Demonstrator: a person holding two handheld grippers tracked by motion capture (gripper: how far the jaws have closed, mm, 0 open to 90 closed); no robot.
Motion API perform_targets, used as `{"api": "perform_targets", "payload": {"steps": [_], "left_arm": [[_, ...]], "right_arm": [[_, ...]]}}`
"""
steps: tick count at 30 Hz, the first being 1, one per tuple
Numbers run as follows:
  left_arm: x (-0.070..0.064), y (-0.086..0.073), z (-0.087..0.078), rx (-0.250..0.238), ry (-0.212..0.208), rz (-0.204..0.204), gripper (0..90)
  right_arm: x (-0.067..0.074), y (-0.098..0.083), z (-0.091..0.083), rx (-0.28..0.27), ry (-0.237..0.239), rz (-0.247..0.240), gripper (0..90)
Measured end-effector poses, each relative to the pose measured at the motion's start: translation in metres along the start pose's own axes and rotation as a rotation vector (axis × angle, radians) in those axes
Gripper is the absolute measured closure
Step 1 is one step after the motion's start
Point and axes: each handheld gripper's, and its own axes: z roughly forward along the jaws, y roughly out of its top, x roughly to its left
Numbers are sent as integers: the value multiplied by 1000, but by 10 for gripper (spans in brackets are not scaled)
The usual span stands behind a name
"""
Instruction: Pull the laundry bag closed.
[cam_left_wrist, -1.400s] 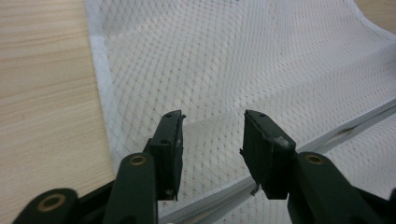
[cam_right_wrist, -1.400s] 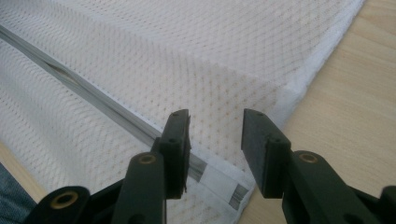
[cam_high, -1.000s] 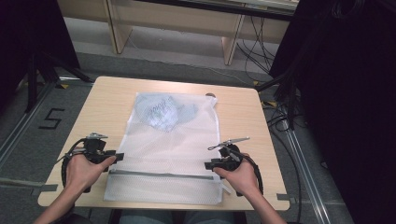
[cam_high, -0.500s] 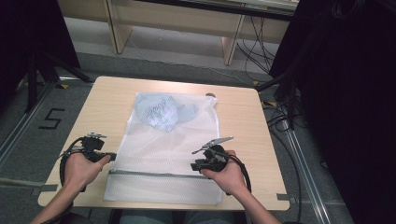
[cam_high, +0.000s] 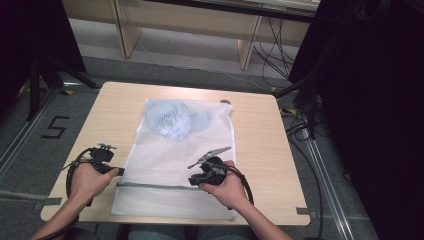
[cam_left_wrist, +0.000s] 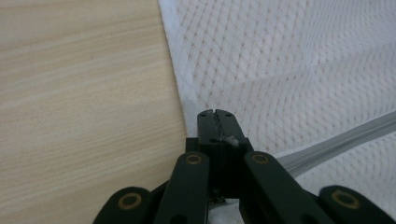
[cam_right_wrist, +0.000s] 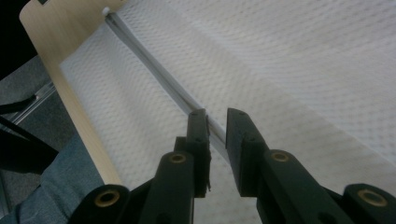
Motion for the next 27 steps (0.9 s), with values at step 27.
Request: {"api": "perform_targets", "payload": {"steps": [27], "left_arm": [[8, -6, 7, 91, 0, -17, 897]], "right_arm": [[58, 48, 81, 27, 133, -47, 839]]}}
